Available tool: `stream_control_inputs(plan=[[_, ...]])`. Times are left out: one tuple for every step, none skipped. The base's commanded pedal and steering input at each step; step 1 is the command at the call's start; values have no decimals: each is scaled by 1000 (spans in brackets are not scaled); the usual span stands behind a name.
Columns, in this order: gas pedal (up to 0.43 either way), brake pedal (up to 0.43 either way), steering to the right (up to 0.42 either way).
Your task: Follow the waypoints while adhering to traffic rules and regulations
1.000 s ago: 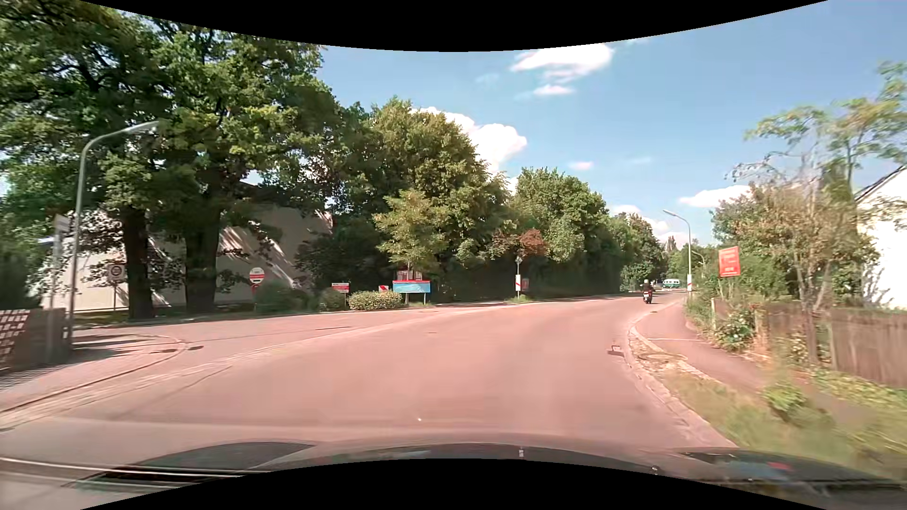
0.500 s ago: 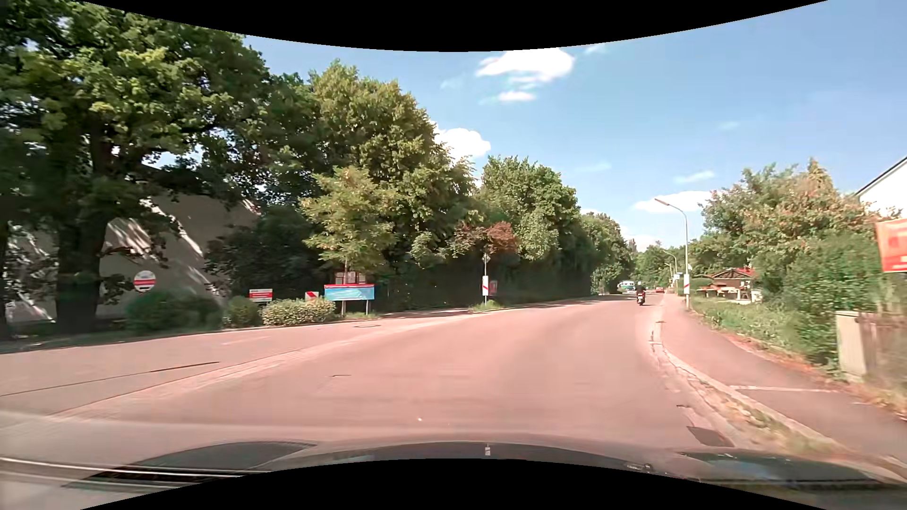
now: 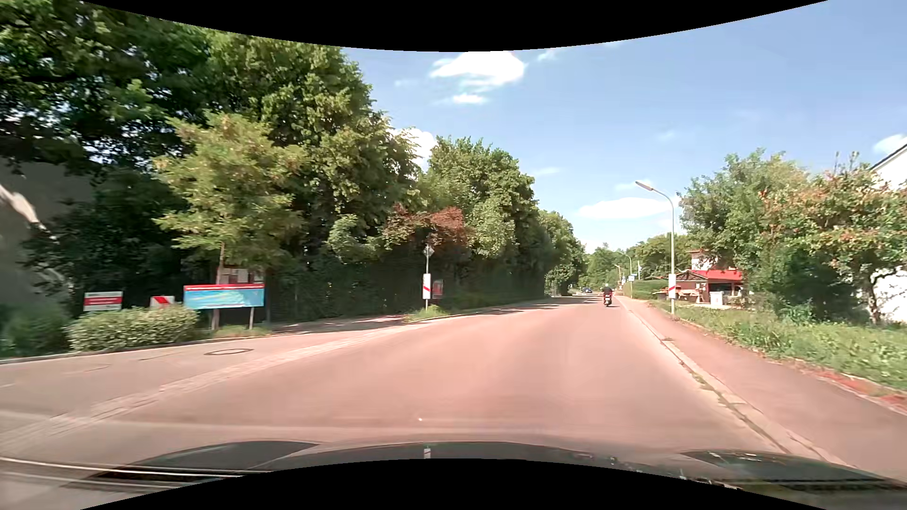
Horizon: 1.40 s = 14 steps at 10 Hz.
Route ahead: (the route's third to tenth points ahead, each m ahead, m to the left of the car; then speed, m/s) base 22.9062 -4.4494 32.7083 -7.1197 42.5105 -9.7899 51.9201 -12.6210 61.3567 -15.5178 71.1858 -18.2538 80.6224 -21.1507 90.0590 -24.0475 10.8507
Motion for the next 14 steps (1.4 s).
stream_control_inputs(plan=[[240,6,123],[240,12,120],[248,12,119],[260,12,112],[260,12,109],[260,12,105],[260,12,99],[260,12,91],[268,12,81],[268,12,72],[268,12,60],[280,12,49],[280,12,44],[280,12,37]])
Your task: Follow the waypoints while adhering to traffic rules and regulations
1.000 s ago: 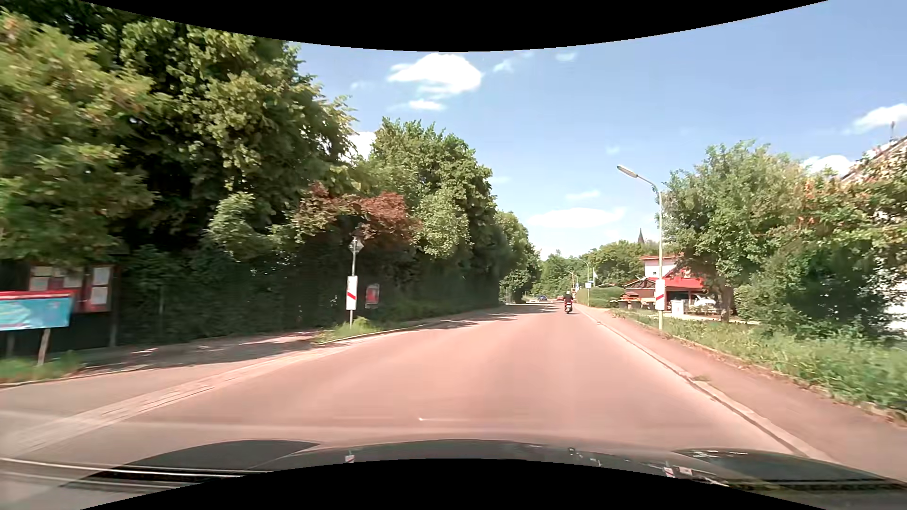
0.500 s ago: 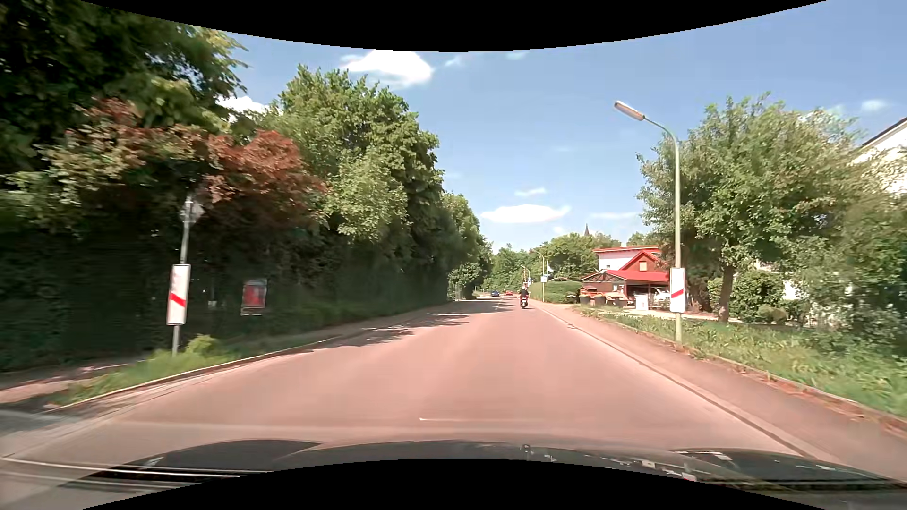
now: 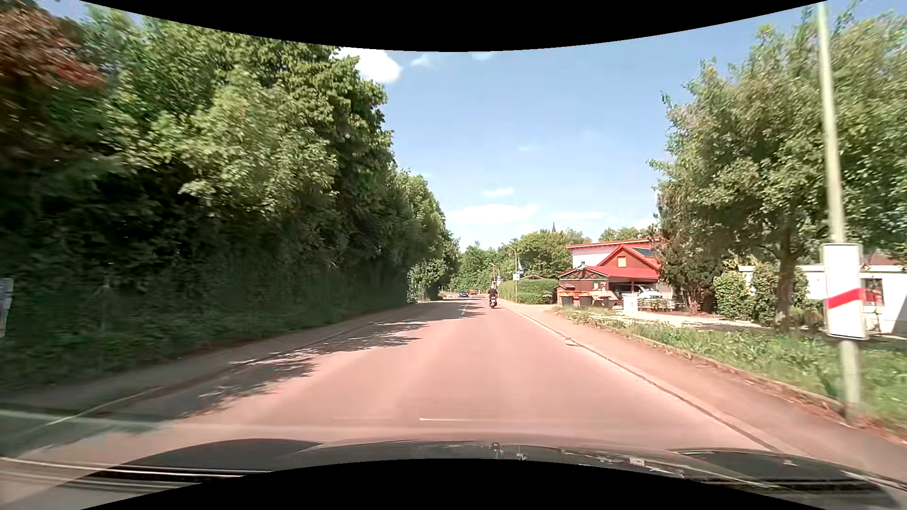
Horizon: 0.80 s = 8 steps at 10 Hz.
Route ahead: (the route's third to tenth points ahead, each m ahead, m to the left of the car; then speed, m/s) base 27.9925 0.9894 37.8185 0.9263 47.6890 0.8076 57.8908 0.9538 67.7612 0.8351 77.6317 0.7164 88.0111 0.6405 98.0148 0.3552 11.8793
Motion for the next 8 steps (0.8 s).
stream_control_inputs(plan=[[280,12,29],[280,12,24],[280,12,22],[287,12,17],[287,12,13],[287,12,6],[287,12,-1],[287,6,-7]])
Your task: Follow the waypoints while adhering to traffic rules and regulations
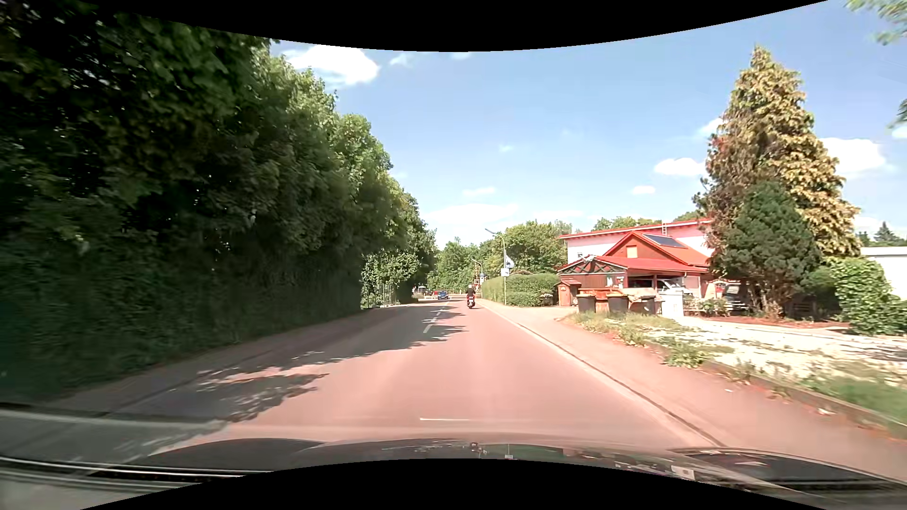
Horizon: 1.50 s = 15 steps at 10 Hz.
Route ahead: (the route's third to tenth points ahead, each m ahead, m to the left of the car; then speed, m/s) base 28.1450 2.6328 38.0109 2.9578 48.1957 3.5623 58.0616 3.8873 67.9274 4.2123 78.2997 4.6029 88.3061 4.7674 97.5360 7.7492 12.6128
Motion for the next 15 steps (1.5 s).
stream_control_inputs(plan=[[287,12,-8],[287,12,-9],[287,12,-10],[287,12,-15],[287,12,-16],[280,12,-16],[268,12,-18],[228,12,-18],[220,12,-17],[197,12,-16],[177,12,-14],[169,12,-12],[157,12,-10],[138,12,-8],[130,12,-6]])
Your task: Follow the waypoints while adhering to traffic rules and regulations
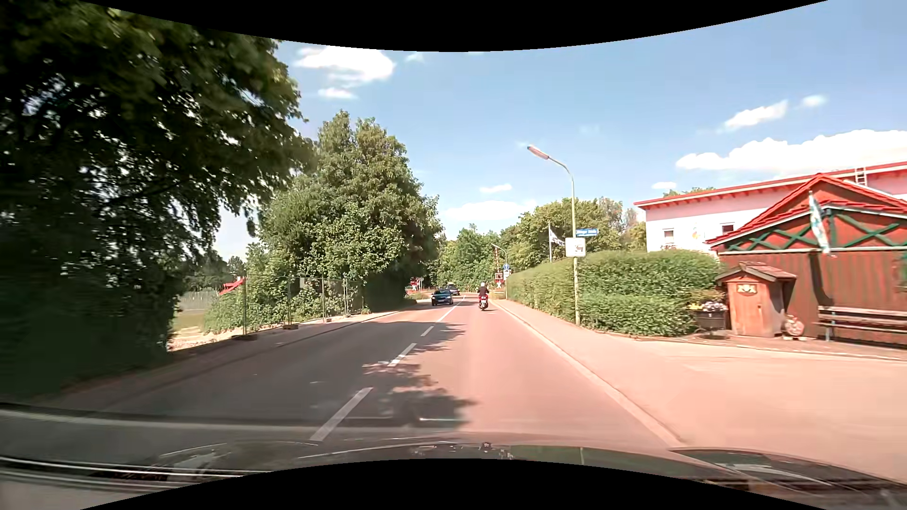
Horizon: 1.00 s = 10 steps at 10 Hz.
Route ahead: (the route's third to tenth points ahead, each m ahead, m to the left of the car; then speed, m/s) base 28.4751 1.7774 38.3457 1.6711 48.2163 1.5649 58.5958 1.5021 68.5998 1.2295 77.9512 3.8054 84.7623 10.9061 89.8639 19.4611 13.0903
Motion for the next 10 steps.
stream_control_inputs(plan=[[118,6,-4],[110,12,-1],[110,12,1],[98,12,1],[87,12,1],[87,12,1],[79,12,0],[79,12,-1],[79,12,-1],[79,12,-1]])
